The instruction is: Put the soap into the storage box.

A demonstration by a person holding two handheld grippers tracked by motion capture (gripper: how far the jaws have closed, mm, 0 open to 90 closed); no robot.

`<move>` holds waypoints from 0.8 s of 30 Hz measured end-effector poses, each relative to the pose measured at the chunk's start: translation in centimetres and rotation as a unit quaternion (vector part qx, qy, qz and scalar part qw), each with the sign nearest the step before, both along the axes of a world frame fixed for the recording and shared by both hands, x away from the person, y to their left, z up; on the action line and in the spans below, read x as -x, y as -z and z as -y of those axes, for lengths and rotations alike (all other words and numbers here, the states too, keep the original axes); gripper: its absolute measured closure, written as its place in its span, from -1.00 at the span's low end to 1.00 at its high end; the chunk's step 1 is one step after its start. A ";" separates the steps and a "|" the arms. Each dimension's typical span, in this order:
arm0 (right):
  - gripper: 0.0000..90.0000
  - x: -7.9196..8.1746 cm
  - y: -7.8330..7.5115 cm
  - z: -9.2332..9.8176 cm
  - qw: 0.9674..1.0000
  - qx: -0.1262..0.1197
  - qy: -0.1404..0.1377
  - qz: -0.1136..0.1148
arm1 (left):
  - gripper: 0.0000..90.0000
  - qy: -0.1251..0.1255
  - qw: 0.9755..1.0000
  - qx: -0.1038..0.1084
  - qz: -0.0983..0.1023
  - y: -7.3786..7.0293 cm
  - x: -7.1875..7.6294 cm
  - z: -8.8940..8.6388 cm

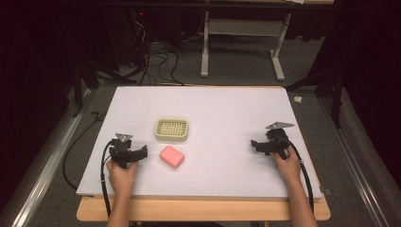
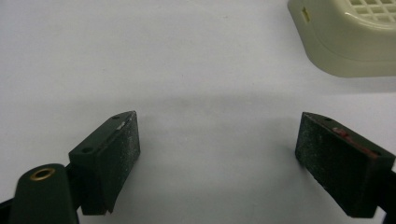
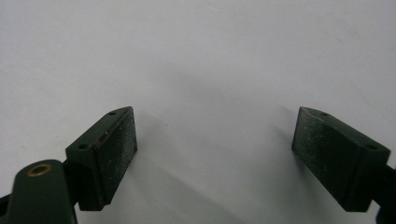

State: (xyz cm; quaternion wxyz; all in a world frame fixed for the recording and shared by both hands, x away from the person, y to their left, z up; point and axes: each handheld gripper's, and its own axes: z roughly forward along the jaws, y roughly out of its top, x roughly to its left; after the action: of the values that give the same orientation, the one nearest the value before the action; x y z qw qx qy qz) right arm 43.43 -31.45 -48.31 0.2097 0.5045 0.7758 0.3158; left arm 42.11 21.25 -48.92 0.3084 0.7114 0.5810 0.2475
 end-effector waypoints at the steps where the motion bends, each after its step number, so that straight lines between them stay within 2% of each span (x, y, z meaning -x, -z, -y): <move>1: -0.68 0.0 0.0 0.0 1.000 0.000 0.000 0.000 | -0.67 0.000 1.000 0.000 0.000 0.0 0.0 0.0; 24: -0.68 0.0 0.0 0.0 1.000 0.000 0.000 -0.001 | -0.67 0.002 1.000 0.007 -0.004 0.0 -0.1 -0.1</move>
State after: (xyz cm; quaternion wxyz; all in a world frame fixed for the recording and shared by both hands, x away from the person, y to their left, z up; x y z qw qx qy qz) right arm 43.43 -31.46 -48.29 0.2087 0.5047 0.7760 0.3155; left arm 42.23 21.38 -48.88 0.3109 0.7114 0.5827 0.2402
